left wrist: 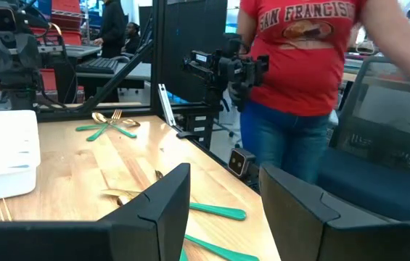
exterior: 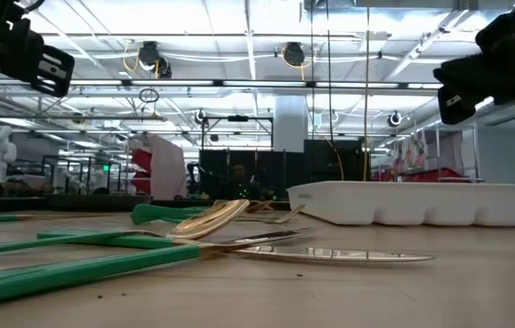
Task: Sort silverware
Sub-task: Put the green fork into the silverware tray
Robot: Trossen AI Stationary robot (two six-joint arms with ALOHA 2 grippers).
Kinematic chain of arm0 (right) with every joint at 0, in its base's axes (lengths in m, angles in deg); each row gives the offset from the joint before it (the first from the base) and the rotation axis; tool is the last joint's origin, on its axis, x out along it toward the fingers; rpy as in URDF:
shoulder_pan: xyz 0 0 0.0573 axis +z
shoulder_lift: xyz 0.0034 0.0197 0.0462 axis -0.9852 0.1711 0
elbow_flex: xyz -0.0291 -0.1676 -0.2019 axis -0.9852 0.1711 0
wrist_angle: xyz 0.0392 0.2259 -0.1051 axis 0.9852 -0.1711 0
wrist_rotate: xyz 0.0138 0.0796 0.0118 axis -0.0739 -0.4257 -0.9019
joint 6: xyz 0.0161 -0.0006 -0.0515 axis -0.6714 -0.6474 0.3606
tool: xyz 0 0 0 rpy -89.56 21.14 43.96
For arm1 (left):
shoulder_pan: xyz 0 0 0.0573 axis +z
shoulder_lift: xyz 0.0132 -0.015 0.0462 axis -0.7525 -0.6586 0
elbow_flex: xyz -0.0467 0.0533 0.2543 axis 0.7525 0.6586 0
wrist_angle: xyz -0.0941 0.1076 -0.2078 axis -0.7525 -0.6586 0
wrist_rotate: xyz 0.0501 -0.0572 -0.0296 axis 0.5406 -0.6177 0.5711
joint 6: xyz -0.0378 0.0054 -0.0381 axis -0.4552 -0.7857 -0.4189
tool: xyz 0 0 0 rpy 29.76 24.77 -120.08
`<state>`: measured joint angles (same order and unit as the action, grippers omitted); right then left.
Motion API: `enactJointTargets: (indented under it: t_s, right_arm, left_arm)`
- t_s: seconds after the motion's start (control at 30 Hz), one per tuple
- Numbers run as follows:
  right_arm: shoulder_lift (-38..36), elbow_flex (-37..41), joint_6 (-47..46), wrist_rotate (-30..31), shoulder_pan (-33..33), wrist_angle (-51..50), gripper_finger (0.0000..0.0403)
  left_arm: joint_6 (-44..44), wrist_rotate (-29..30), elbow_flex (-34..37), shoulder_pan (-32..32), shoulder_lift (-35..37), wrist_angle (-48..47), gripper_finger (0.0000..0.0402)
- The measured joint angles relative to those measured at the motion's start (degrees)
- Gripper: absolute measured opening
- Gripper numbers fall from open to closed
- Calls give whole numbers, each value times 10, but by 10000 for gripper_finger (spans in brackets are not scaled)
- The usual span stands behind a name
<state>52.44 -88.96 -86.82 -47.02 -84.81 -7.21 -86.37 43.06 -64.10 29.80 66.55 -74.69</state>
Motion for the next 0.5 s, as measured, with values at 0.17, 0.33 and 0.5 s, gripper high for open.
enactJointTargets:
  t_s: [0.17,0.33,0.5]
  right_arm:
    - [0,0,-38,3,0,13,47]
    - [0,0,-143,1,0,18,47]
    - [0,0,-194,15,0,26,47]
  left_arm:
    - [0,0,0,0,0,0,173]
    - [73,-35,0,1,0,-20,173]
    - [75,-43,0,1,-1,-19,173]
